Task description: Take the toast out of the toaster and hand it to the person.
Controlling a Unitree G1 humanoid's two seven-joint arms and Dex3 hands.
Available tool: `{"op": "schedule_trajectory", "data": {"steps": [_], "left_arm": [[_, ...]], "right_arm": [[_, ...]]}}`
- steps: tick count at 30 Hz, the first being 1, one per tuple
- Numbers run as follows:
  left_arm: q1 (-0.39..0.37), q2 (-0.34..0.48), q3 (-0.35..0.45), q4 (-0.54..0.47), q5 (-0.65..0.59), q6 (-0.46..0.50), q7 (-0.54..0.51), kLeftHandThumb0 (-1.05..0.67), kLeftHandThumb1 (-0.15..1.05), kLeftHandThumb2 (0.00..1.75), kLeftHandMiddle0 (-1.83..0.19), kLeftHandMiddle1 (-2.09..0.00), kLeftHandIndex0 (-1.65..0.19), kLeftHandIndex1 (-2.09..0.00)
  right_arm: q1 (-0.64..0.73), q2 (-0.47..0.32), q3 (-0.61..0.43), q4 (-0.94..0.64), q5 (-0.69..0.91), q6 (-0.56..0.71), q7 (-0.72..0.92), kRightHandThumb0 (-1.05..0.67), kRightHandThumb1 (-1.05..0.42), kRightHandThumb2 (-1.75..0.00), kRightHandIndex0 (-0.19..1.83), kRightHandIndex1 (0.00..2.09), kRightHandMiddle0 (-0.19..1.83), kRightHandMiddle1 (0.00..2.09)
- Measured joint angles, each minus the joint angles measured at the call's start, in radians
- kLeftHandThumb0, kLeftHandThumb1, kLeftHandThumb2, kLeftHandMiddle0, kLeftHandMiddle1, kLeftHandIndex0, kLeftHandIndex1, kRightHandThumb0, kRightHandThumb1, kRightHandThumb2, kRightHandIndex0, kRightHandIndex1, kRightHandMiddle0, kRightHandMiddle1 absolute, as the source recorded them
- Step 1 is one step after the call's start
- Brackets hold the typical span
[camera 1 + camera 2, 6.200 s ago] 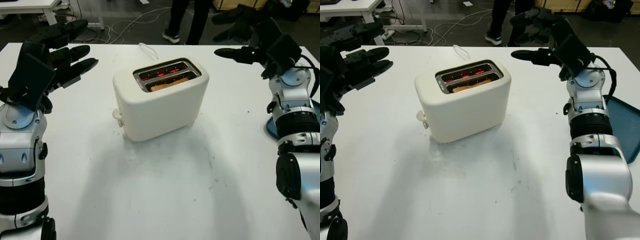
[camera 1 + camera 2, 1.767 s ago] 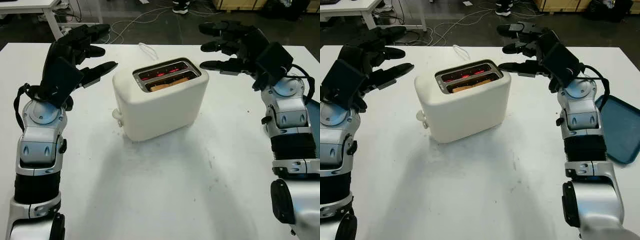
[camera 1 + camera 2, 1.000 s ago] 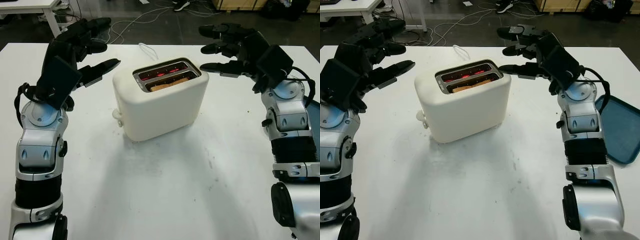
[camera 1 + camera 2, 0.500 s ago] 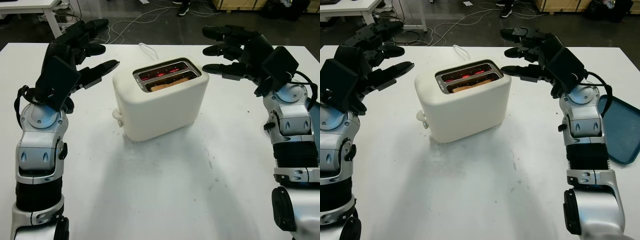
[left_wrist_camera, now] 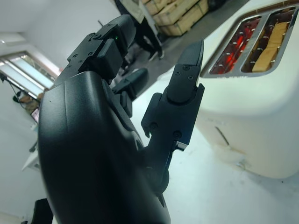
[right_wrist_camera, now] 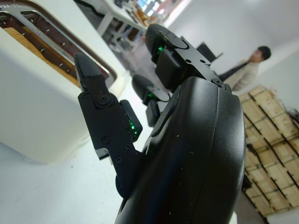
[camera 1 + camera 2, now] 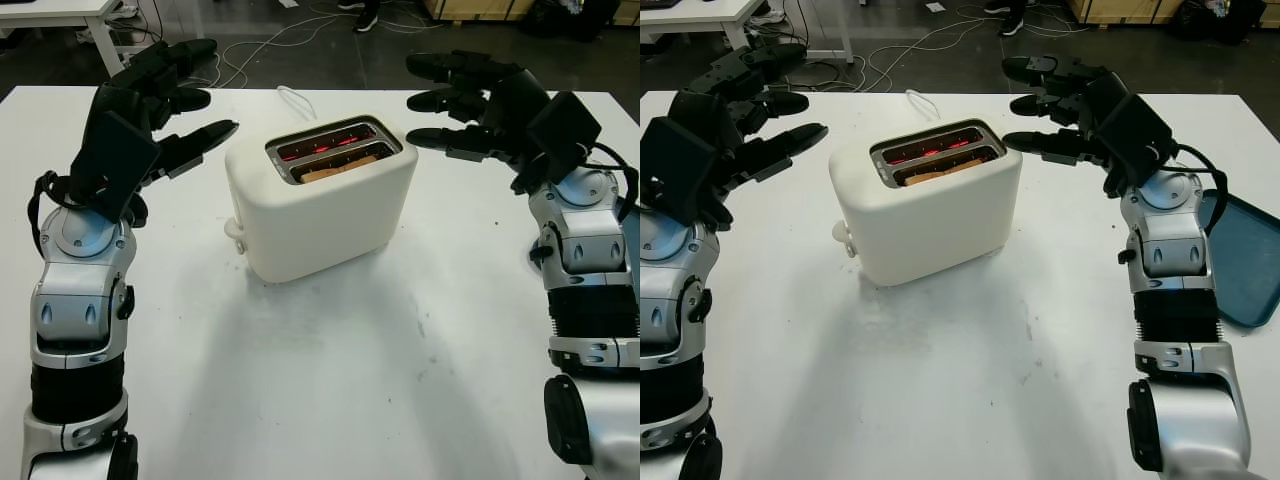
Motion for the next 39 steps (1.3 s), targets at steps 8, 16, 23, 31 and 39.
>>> {"op": "schedule_trajectory", "data": {"steps": [8,16,23,31,39], "left_arm": [[0.001,0.000,0.001,-0.002,0.000,0.005,0.000,-0.34,0.84,0.00,-0.17,-0.96,-0.40,-0.34],[0.002,0.000,0.001,-0.003,0.000,0.007,0.000,-0.34,0.84,0.00,-0.18,-0.96,-0.39,-0.35],[0.004,0.000,0.001,-0.003,0.000,0.007,0.000,-0.33,0.84,0.00,-0.18,-0.95,-0.39,-0.36],[0.004,0.000,0.001,-0.003,0.000,0.007,0.000,-0.33,0.84,0.00,-0.17,-0.95,-0.38,-0.37],[0.004,-0.001,0.002,-0.003,0.000,0.007,0.000,-0.33,0.84,0.00,-0.17,-0.96,-0.37,-0.38]], "right_arm": [[0.000,0.000,0.001,-0.007,-0.001,0.023,0.000,-0.19,-0.75,0.00,0.38,0.63,0.61,0.03],[0.000,0.000,0.008,-0.007,-0.010,0.022,-0.004,-0.16,-0.75,0.00,0.40,0.63,0.62,0.03],[0.000,0.000,0.008,-0.007,-0.010,0.022,-0.005,-0.16,-0.76,0.00,0.40,0.63,0.62,0.03],[0.000,0.000,0.009,-0.001,-0.011,0.014,-0.003,-0.18,-0.75,0.00,0.42,0.64,0.63,0.03],[0.000,0.000,0.009,-0.002,-0.012,0.014,-0.009,-0.16,-0.75,0.00,0.40,0.62,0.62,0.02]]}}
